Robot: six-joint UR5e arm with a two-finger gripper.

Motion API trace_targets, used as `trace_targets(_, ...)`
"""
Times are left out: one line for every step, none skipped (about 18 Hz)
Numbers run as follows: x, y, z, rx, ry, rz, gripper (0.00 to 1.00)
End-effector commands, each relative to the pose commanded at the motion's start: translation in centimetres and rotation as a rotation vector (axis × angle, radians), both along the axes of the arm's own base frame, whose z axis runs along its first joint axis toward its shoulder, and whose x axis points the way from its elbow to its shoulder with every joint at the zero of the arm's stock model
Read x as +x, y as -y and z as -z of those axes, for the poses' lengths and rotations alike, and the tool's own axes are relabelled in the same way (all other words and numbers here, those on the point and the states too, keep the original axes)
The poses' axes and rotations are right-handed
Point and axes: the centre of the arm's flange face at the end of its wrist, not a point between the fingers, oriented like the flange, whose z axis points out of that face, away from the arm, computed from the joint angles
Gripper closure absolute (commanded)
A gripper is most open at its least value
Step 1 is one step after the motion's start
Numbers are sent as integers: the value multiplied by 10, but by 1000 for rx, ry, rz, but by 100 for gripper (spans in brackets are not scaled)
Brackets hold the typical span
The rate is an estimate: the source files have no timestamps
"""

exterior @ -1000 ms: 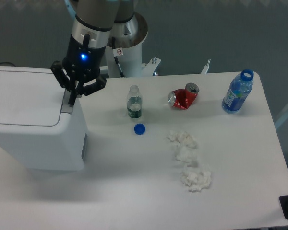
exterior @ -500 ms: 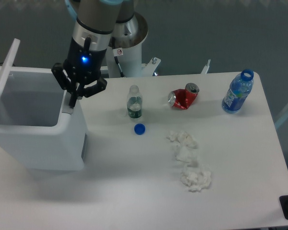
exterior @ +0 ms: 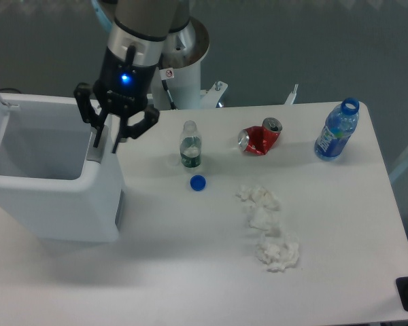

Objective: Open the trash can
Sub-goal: 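Raise the gripper away from the open bin toward the green bottle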

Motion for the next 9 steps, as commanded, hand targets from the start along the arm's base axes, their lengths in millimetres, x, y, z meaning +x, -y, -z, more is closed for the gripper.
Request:
trace_targets(-11, 7, -2, 2, -4, -25, 3)
trace_targets(-20, 13, -2, 2, -4, -45, 2)
trace_targets(-29, 18, -2, 2, -7, -60, 1)
trace_targets(-37, 22, -2, 4, -10, -74, 1)
trace_targets(-45, 23, -4, 4, -17, -84, 0)
trace_targets(-53, 18, 7, -14, -15, -85, 0)
trace_targets(-63, 16, 20, -42, -17, -95, 0)
trace_targets(-74, 12, 34, -79, -35, -105, 0)
trace_targets(-86, 10, 50, -128, -65, -119, 0)
